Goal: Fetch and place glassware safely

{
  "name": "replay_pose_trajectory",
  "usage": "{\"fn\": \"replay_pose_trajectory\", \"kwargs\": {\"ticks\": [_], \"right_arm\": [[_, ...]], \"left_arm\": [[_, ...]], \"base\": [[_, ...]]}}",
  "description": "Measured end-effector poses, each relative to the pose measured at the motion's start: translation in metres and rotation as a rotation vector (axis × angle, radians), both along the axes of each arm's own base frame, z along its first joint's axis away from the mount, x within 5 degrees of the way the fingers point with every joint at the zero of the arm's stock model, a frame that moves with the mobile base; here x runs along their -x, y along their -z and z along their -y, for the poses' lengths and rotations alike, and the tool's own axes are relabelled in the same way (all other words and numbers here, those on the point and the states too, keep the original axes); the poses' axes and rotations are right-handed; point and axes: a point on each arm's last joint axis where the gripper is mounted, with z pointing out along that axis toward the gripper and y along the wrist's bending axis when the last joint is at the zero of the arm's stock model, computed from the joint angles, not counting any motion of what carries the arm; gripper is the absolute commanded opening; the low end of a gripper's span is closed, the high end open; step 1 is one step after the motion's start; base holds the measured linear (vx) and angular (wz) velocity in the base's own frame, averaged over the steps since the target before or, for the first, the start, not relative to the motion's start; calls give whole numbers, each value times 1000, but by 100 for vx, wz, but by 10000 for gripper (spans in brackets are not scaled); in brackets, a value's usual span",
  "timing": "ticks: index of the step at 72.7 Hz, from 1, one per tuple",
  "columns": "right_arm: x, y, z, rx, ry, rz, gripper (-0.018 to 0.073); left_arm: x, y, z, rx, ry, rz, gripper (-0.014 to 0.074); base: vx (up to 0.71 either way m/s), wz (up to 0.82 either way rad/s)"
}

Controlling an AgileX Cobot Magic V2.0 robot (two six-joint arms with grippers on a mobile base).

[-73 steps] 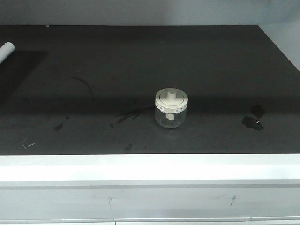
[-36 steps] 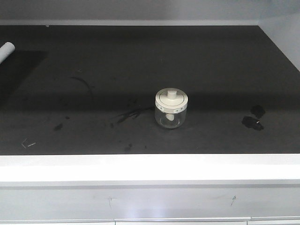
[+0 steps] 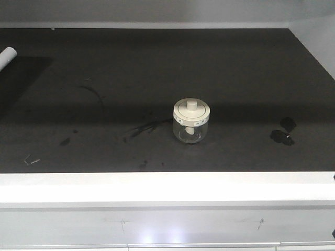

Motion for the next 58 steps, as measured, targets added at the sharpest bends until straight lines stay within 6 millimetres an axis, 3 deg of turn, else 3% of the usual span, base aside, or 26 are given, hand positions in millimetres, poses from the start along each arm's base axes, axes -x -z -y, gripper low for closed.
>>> {"fn": "replay_pose_trajectory", "kwargs": {"ticks": [13,24,45,58], "right_arm": [[-7,-4,-2,-31,-9,35,475],[-26,-16,-12,-33,-78,36,475],[-104,-57,-54,3,-211,21,475],[-159,-57,-93,51,-291,-10,475]], "left_arm": [[0,0,0,0,0,0,-7],[0,0,0,0,0,0,-7],[0,0,0,0,0,0,-7],[0,0,0,0,0,0,-7]], "base": [[0,0],[0,0],[0,0],[0,0]]}}
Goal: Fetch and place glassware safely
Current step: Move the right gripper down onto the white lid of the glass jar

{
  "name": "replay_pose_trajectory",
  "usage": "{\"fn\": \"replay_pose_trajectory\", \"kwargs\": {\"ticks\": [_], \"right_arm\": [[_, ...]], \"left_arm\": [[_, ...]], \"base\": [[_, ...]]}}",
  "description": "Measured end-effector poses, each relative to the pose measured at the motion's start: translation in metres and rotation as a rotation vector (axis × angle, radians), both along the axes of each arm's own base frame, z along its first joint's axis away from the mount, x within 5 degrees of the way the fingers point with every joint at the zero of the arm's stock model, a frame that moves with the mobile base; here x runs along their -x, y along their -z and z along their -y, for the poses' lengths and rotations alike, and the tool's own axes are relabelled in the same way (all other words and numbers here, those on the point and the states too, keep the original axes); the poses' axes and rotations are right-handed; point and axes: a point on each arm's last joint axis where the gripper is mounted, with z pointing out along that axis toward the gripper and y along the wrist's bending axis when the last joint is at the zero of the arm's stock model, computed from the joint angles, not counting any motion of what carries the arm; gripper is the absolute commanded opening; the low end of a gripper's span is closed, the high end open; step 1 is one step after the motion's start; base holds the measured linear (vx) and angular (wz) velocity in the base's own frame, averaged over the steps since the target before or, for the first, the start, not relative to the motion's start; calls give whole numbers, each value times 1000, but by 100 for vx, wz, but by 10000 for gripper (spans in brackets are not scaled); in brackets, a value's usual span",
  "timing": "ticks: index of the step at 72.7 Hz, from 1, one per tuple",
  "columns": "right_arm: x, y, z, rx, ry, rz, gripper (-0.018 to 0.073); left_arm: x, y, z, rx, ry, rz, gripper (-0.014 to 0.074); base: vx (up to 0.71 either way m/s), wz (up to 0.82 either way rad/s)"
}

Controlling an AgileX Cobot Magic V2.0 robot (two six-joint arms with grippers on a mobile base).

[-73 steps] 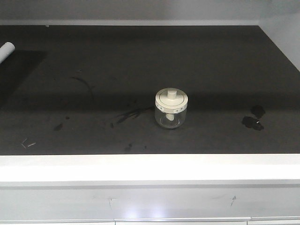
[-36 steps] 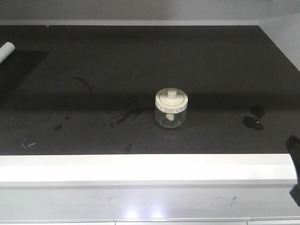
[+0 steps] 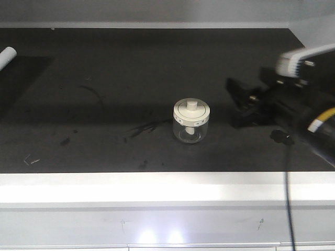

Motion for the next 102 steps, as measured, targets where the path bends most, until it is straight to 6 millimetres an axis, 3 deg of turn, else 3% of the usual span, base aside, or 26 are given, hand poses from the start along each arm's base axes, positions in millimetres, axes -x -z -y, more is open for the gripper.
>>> {"fn": "replay_pose_trajectory", "kwargs": {"ticks": [11,24,42,52,66,86,102], "right_arm": [[-36,7,-31,37,-58,-10,475],[-68,35,-49,-7,-58,-68,475],[-88,81,-60,-2,-53,-152,475],[-94,96,-63,6,-55,-168,459],[-100,106,-66,1,-57,-155,326],[-102,108,-67,-4,-57,-144,-16],[-102,108,-67,4,-61,-140,-7]], "left_arm": [[0,0,0,0,0,0,-7],[0,0,0,0,0,0,-7],[0,0,0,0,0,0,-7],[0,0,0,0,0,0,-7],[0,0,0,0,0,0,-7],[0,0,0,0,0,0,-7],[0,0,0,0,0,0,-7]], "base": [[0,0],[0,0],[0,0],[0,0],[0,0],[0,0],[0,0]]}}
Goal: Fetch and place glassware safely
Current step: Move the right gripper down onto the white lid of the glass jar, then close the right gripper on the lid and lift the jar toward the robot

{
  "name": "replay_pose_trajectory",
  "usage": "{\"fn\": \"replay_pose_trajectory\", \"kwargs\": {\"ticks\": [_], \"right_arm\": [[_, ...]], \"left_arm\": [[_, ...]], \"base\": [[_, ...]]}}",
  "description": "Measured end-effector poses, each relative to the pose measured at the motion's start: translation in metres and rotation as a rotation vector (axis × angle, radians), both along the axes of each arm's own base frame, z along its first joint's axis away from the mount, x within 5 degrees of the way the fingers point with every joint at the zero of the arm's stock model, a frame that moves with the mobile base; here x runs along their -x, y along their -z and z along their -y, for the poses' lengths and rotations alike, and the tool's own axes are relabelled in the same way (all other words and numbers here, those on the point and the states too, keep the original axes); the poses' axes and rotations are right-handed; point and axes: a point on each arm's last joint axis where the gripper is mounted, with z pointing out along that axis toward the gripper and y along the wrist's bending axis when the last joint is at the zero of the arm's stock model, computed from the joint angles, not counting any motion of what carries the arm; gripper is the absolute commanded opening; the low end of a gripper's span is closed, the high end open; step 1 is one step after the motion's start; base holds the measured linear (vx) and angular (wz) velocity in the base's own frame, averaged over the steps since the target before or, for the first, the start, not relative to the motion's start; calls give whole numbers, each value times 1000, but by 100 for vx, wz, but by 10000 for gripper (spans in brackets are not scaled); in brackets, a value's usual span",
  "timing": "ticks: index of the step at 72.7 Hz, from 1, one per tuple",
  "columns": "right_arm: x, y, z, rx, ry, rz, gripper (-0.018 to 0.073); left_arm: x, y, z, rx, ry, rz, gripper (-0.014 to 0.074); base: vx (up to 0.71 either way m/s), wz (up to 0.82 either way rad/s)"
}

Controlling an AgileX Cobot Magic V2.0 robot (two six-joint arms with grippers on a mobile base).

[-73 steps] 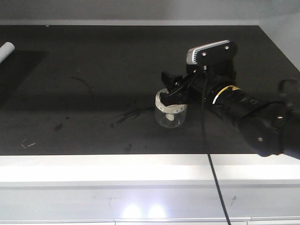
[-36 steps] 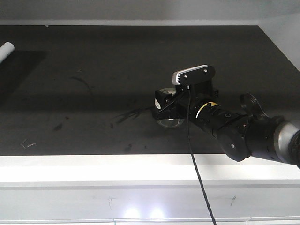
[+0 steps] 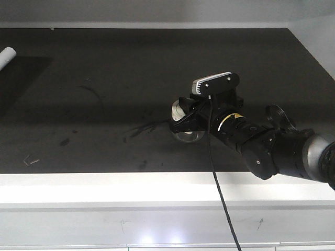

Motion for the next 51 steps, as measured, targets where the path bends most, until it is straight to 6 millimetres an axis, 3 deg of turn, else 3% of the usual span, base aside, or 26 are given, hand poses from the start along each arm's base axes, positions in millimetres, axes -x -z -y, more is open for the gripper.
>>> {"fn": "replay_pose_trajectory", "kwargs": {"ticks": [25,51], "right_arm": [[7,-15,12,13,22,-25,-1],[41,-85,31,16,14,76,-1]], "left_arm": [[0,0,0,0,0,0,-7],[0,0,0,0,0,0,-7]], "base": [[0,0],[0,0]]}}
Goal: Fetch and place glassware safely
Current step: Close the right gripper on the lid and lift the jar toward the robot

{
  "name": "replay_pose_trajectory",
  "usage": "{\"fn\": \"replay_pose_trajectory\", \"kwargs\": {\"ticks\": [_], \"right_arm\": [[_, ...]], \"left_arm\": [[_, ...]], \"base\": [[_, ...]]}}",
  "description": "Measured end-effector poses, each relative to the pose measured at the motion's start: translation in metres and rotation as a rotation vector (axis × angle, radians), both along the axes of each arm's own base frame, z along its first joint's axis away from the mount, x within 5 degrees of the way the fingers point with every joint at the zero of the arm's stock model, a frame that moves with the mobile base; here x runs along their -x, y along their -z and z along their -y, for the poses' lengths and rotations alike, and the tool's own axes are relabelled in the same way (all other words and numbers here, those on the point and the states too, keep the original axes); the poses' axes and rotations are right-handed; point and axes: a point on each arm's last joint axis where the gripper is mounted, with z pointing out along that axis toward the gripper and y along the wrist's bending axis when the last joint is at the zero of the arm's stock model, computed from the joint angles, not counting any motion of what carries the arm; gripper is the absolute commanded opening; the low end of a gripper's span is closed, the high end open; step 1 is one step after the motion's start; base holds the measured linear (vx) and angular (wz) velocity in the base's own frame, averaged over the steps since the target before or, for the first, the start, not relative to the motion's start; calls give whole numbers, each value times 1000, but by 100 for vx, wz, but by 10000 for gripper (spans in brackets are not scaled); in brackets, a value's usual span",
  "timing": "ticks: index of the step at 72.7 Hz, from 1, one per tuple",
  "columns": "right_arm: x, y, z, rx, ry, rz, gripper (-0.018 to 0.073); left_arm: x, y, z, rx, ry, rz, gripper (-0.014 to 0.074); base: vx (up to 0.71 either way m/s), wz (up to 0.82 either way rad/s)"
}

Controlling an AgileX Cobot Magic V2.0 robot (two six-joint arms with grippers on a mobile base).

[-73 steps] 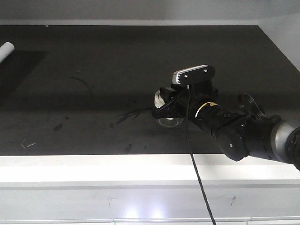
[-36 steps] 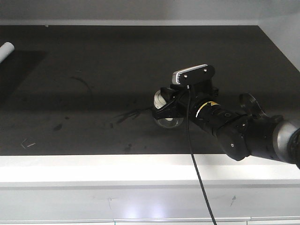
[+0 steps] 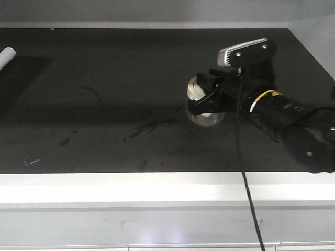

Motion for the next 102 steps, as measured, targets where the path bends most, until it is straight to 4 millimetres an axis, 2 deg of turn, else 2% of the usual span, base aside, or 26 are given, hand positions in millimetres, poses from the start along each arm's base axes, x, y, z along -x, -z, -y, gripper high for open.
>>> {"fn": "replay_pose_trajectory", "kwargs": {"ticks": [8,21,32,52,60,75,102], "right_arm": [[25,-14,11,-13,-1,33,-1],[72,-18,32,-56,-2,56,-1],[113,-15,49,-93,-13,57,-1],[164,8,66,-107,-82,50,-1],[178,17,63,-125,-172,50,-1],[196,25,48,-56,-428,15,-1],[196,30,49,-21,-417,-19,-1]], "left_arm": [[0,0,0,0,0,0,-7],[0,0,0,0,0,0,-7],[0,0,0,0,0,0,-7],[0,0,0,0,0,0,-7],[0,0,0,0,0,0,-7],[0,0,0,0,0,0,-7],[0,0,0,0,0,0,-7]], "base": [[0,0],[0,0],[0,0],[0,0],[0,0],[0,0],[0,0]]}}
